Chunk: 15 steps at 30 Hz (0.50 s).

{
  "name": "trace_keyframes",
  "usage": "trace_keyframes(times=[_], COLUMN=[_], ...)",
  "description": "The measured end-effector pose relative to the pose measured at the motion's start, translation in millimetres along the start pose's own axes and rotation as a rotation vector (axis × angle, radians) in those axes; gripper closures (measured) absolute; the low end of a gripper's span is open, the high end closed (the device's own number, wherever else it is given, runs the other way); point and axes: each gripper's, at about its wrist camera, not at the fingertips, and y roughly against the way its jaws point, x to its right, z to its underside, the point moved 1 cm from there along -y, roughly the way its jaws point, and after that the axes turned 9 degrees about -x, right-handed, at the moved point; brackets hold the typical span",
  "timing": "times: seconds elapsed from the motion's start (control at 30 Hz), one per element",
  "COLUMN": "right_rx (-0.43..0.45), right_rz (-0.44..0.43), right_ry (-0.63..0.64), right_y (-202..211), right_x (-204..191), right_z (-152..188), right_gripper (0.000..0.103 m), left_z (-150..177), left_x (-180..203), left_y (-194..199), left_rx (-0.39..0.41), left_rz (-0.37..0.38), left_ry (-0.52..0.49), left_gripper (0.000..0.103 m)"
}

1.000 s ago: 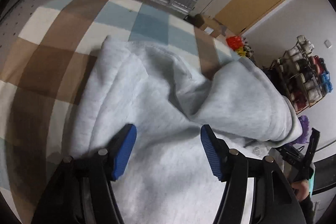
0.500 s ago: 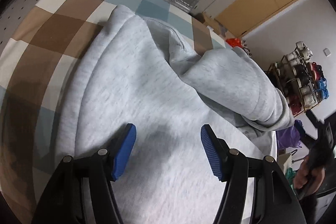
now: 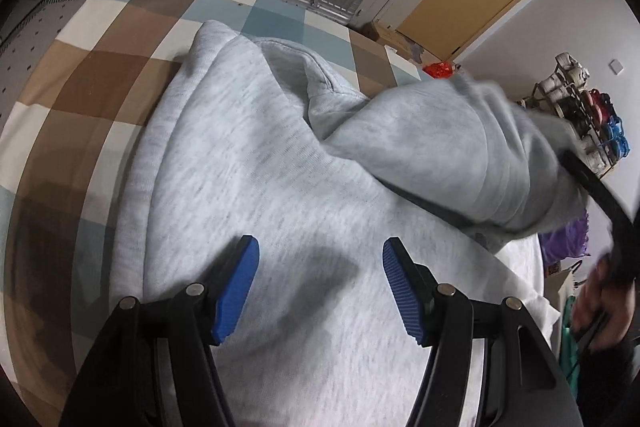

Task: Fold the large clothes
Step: 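Grasp the hood with the right gripper while the left gripper grasps the sweatshirt edge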

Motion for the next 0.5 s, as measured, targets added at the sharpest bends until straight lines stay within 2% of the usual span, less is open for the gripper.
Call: trace_keyframes(times=[0.07,0.13,0.2,0.3,0.4,0.5], right_rx=[0.062,0.053,0.037,0.009,-0.005,-0.021], right_rz=[-0.031,-0.062,-0.072,-0.108,-0.122,-0.148], right_ry=[0.148,0.227,0.274,0.268,0.253,0.178], right_y=[25,35,41,44,44,45], right_x=[-32,-50,-61,-65,-66,-53], right_z=[27,55,83,111,131,140], right_gripper=[0.092,0.093,0.093,0.093,0.092,0.093], left_z=[-1,0,3,7,7,7], left_x=[2,7,20,50,87,129], left_y=[8,22,45,71,77,81], left_rx=[0.007,0.048,0.128,0.180,0.170,0.170], left_rz=[0.014,0.032,0.071,0.118,0.069,0.038], left_ry=[0.007,-0.015,-0.067,-0.167,-0.277,-0.393], left_gripper=[0.044,0.044,0.044,0.044,0.043,0.039])
